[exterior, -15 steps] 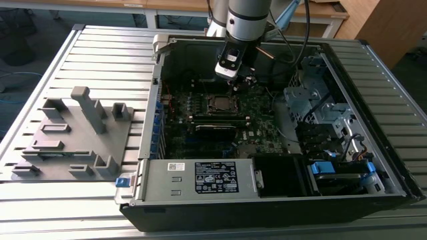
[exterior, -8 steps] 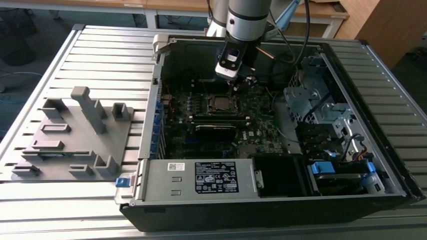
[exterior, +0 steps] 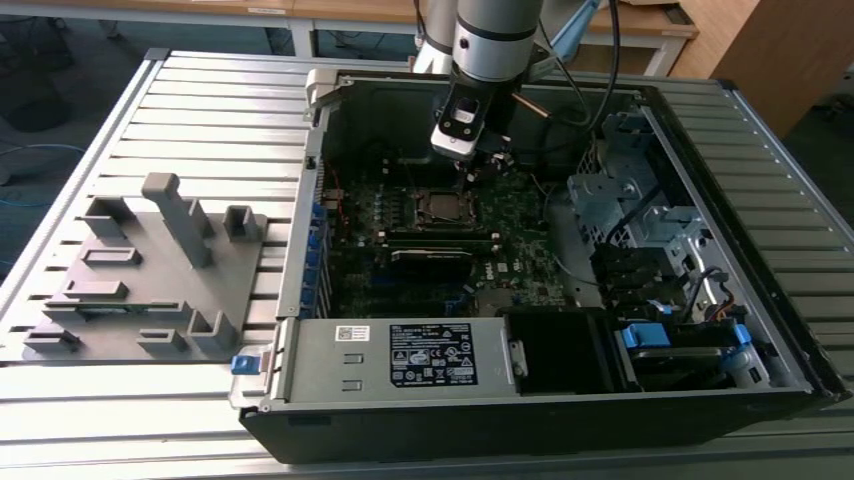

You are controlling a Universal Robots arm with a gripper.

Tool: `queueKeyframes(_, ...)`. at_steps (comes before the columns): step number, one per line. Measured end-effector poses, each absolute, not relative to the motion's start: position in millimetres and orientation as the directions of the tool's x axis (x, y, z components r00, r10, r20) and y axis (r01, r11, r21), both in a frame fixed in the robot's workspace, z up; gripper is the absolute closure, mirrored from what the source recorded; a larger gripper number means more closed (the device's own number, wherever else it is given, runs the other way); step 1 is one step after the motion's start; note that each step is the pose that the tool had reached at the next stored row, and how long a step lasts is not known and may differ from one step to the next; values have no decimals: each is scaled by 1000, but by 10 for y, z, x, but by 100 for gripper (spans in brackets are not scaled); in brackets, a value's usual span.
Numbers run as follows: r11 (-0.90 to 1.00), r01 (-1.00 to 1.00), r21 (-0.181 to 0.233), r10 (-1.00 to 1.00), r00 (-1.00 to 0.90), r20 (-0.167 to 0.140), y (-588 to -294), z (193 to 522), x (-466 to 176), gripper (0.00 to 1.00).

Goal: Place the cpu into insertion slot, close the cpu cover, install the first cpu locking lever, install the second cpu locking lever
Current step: 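Close the cpu cover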

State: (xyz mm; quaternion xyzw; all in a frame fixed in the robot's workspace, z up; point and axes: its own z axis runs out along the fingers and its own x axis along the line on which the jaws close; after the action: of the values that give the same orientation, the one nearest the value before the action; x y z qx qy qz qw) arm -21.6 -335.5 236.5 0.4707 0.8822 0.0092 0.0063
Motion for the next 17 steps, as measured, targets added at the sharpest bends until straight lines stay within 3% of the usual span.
queueKeyframes(17,568,822,22,823,-569,-2,-3355,2366,-216,90)
